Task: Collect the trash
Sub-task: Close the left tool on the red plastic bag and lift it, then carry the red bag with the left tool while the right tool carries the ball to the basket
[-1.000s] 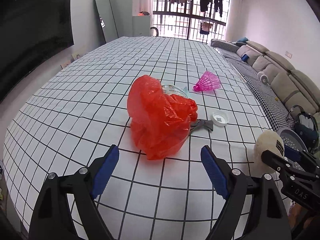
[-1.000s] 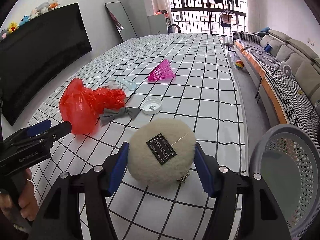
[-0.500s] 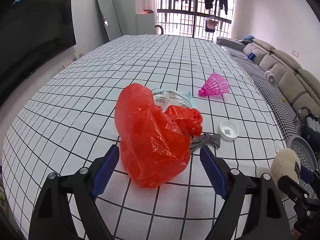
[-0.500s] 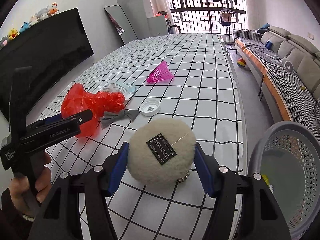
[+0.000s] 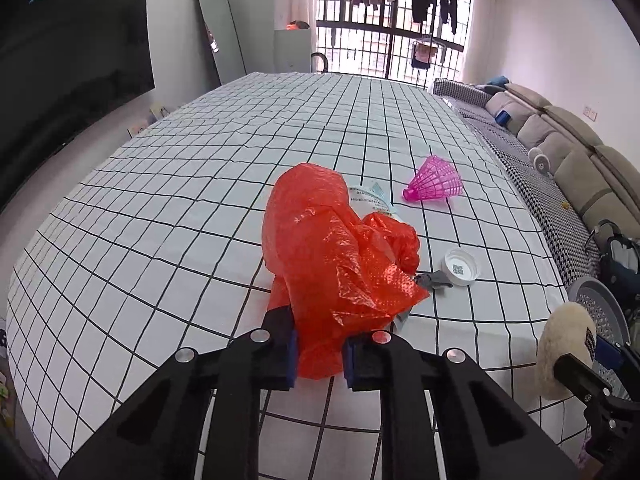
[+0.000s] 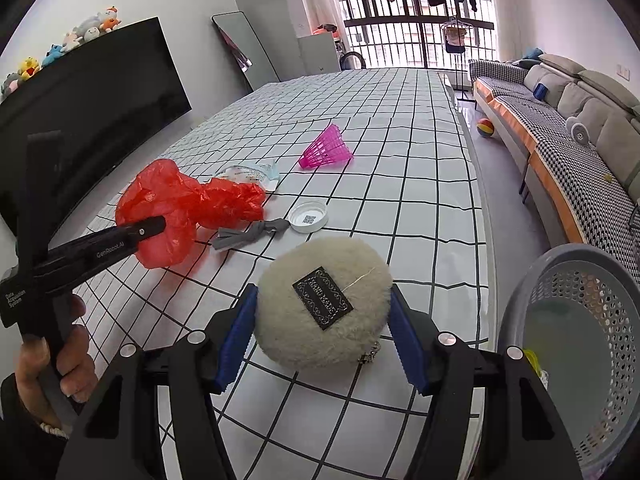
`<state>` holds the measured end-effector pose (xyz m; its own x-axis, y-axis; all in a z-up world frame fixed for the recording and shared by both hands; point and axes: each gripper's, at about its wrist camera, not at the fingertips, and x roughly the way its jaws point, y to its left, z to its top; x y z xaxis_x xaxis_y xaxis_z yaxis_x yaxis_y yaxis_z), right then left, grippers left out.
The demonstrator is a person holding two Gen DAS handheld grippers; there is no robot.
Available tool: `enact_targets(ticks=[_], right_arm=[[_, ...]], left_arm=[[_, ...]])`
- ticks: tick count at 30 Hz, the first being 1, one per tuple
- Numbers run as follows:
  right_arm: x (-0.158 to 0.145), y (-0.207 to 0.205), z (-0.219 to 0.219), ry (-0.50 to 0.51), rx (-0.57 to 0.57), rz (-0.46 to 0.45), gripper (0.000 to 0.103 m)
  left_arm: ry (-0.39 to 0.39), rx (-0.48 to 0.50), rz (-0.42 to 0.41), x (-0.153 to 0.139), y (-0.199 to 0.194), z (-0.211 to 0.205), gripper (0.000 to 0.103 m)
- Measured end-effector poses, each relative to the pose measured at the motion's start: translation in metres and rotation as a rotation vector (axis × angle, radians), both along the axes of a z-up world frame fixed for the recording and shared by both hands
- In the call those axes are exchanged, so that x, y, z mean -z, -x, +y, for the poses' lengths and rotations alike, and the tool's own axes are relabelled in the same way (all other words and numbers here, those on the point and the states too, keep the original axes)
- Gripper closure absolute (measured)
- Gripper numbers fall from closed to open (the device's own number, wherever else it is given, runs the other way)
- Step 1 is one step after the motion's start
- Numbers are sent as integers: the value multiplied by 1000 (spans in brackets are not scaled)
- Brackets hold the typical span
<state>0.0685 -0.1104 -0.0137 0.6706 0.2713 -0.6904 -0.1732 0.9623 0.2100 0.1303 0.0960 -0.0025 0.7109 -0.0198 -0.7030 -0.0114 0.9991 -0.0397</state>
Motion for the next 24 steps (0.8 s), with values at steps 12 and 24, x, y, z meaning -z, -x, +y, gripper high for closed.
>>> enact_targets(ticks=[12,24], right_arm=[[-16,16,-1,1,7,-37,41],[-16,47,-53,12,105,-38,41]], left_arm=[[9,43,-122,-50,41,-4,86],[43,210,-83,-40,68,-74,86]])
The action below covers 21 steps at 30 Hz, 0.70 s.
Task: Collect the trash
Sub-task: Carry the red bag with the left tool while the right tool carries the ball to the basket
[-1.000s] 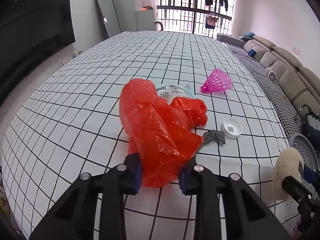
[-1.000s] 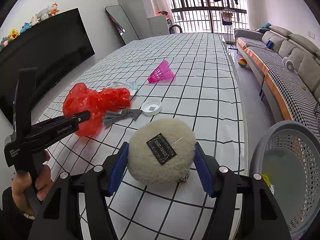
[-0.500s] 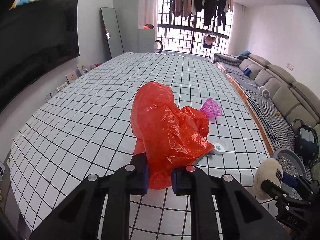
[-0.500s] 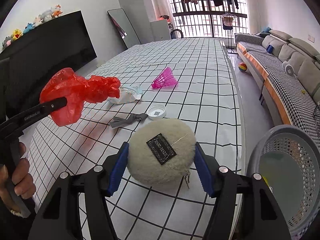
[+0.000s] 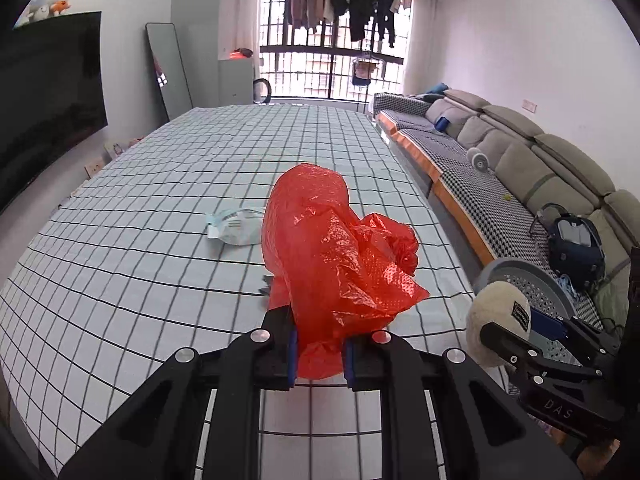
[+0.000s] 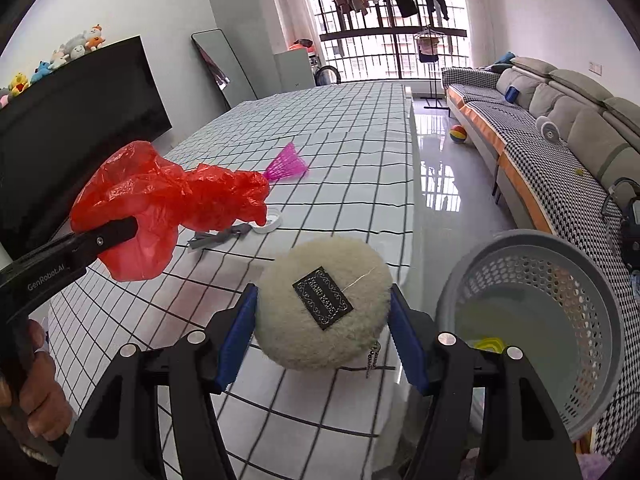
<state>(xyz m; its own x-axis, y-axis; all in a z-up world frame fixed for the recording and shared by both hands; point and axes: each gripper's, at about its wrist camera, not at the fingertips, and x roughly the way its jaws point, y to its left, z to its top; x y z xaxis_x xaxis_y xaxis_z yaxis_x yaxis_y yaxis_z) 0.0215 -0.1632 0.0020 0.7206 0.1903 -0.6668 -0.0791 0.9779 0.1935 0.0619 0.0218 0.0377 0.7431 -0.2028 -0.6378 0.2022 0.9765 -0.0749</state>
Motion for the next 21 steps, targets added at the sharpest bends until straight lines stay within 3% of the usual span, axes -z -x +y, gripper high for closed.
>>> enact_targets(ticks=[10,21], right_arm=[[3,35,-79,13,141,6,41],[26,57,-166,2,281,50,41]], left_arm=[[30,149,41,8,14,-87,86],[-6,306,129,34,20,-184,86]])
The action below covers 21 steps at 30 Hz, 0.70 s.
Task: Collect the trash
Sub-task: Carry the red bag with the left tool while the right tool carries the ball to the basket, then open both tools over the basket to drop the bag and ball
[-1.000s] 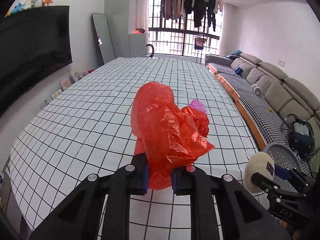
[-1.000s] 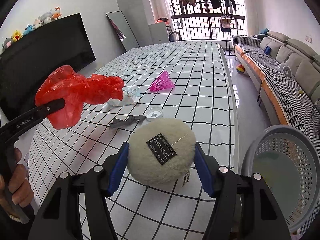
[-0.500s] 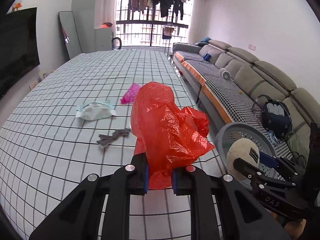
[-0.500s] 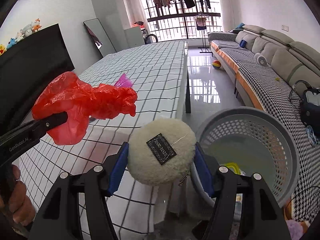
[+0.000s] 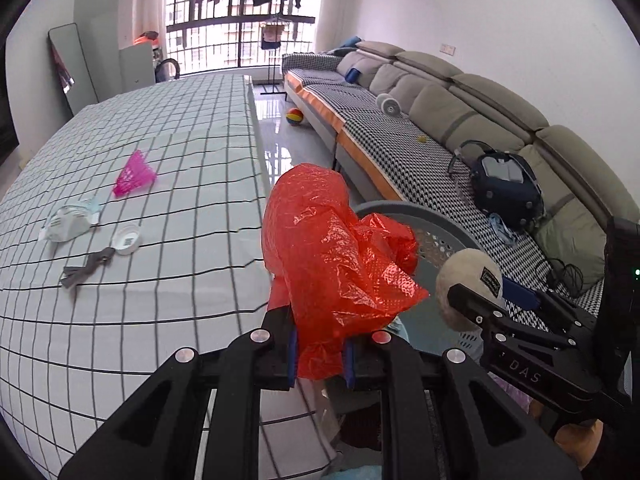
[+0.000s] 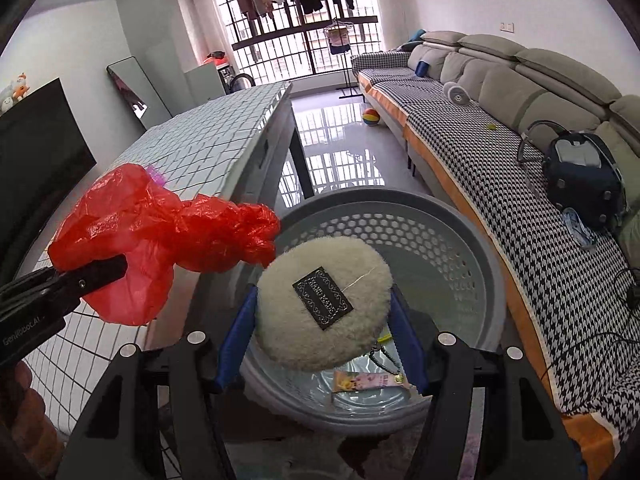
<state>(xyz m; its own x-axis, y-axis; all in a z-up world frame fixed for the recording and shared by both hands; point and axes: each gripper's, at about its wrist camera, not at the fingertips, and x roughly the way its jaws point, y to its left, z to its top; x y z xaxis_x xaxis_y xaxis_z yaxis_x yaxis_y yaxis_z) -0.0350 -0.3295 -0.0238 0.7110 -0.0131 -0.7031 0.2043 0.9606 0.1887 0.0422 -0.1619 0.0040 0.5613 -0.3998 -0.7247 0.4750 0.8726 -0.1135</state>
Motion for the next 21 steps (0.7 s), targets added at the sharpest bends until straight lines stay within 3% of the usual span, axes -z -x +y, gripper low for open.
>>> enact_targets(ticks=[9,21], right_arm=[[24,2,-45,-40,62,31,41],[46,-6,-60,-58,53,73,41]], left_arm=[[-70,74,41,26,-6,-57,86],[-117,84,123,59,-19,-86,86]])
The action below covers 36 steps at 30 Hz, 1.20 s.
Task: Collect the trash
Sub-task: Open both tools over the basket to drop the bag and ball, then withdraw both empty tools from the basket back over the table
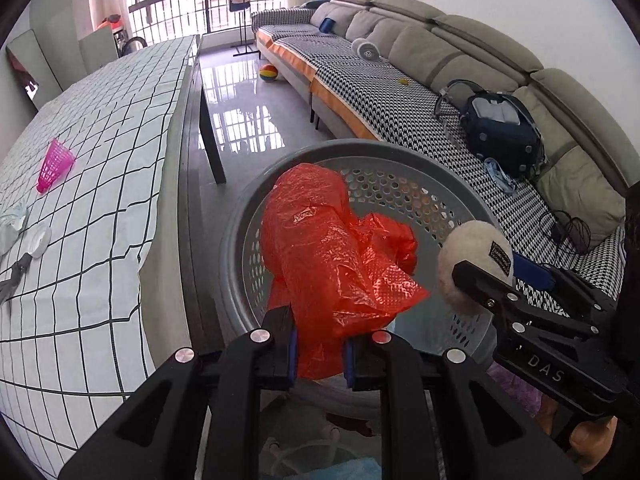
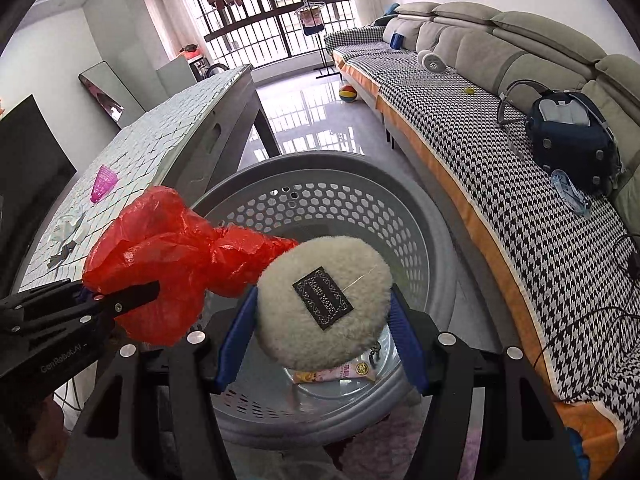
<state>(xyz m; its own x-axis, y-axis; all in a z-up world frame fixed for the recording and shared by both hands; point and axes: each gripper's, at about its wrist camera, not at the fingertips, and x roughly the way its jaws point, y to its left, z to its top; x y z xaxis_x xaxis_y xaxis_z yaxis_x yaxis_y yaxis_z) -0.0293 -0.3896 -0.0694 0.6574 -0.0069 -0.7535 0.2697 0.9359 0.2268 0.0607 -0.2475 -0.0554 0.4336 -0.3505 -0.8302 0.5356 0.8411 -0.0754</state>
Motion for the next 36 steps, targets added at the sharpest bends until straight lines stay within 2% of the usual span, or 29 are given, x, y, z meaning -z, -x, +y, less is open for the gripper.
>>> enact_targets(ticks=[7,10,11,13,14,15,22,27,36], right_arm=[[2,-5,-1,0,-10,-3,41],[0,-5,-3,0,-13,-13,41],[0,-5,-3,1,-14,-14,40],[-2,-5,-3,4,-13,-17,37],[-2,-4,-3,2,-13,-21,34],[-3,-3,-3,2,-12,-27,31],[-7,2,-3,-1,-1,-42,30],[-9,5,-1,2,0,-42,30],[-15,12,2,19,14,-55,30]], left_arm=[[-8,-15,5,3,-4,-4,85],[-9,-15,-1,2,-4,-6,81],[-9,-16,-2,1,-4,-6,77],[-8,-20,-6,0,-4,-4,62],[-6,-24,-12,-1,-3,-3,47],[0,-28,-19,-3,-3,-1,40],[4,-38,-27,-8,-2,3,38],[5,-54,-48,-12,1,6,27],[20,-82,-72,-19,4,16,16]])
